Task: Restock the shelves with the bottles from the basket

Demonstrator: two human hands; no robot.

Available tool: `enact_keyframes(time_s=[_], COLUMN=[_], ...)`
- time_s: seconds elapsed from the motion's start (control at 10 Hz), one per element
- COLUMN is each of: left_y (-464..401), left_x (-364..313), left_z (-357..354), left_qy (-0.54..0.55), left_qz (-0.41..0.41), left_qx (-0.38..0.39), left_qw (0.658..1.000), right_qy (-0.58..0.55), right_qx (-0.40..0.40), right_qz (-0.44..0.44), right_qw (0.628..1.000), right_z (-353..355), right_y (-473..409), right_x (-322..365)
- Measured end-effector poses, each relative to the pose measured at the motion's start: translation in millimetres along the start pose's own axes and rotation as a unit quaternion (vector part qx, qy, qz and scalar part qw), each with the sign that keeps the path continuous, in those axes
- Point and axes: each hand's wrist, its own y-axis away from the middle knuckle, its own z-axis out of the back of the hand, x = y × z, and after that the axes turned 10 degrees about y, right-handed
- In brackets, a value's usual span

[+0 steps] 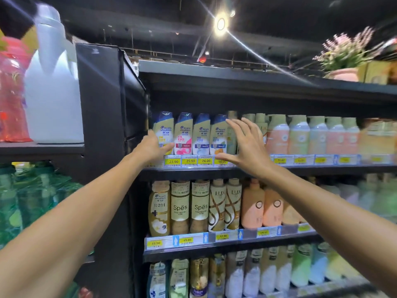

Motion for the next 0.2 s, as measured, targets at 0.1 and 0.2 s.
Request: enact_keyframes(time_s=[0.1,0.2], left_y=[14,32], left_x=[-3,-6], left_z=[2,6], left_qy=[-0.004,-0.046], left_qz=[-0.058,-0.113], left_qx=[-0.024,-0.049], left_qw=[0.998,0.991], right_qy=[-0.003,-0.021], right_qx=[0.024,0.090], right_qz=[-0.006,-0.020], right_qw=[1.000,0.996], right_z=[14,28], right_y=[17,38], right_x=[-10,-15])
